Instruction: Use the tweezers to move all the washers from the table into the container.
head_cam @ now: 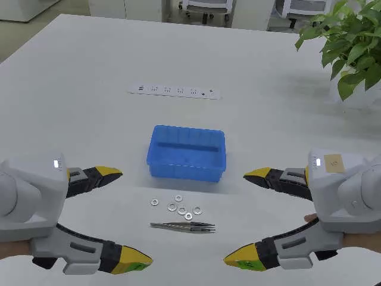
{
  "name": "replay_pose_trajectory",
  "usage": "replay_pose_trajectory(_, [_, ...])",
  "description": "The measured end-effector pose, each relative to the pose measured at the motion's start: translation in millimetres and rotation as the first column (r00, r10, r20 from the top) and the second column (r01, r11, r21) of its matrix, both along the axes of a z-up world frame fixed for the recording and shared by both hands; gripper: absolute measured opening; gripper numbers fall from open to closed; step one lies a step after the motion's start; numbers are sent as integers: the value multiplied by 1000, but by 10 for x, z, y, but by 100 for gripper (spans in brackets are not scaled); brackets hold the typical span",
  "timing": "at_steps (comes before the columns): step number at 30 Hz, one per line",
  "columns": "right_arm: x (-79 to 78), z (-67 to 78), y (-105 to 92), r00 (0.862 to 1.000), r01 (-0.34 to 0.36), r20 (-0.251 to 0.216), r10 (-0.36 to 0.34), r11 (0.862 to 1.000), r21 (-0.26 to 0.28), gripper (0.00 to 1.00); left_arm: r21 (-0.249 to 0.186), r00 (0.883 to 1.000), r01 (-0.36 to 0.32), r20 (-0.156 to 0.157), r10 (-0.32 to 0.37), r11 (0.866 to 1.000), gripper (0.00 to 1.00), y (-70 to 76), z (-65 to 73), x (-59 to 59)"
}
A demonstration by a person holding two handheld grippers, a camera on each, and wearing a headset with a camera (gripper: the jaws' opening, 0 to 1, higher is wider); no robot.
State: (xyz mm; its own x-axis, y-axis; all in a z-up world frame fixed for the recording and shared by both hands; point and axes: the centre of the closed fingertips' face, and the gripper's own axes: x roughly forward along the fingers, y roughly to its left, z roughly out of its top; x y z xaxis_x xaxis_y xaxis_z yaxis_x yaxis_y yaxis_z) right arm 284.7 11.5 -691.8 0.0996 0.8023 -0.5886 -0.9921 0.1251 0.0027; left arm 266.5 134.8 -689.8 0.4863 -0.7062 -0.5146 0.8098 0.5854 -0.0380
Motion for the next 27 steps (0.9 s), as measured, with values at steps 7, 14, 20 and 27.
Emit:
replay_pose_trajectory(7, [-5,2,33,1000,-8,6,8,1000,0,88,-10,1000,-24,0,24,1000,97,61,22,-6])
replay_pose_trajectory(14, [6,16,45,1000,-8,10,8,1000,3,88,-3,1000,-26,1,26,1000,97,80,20,-12])
replay_pose_trajectory(20, [20,33,34,1000,1,17,-1,1000,4,88,-2,1000,-26,8,26,1000,97,90,38,12])
replay_pose_trajectory(27, [20,40,17,1000,8,17,-8,1000,3,88,-1,1000,-27,10,27,1000,97,103,39,27])
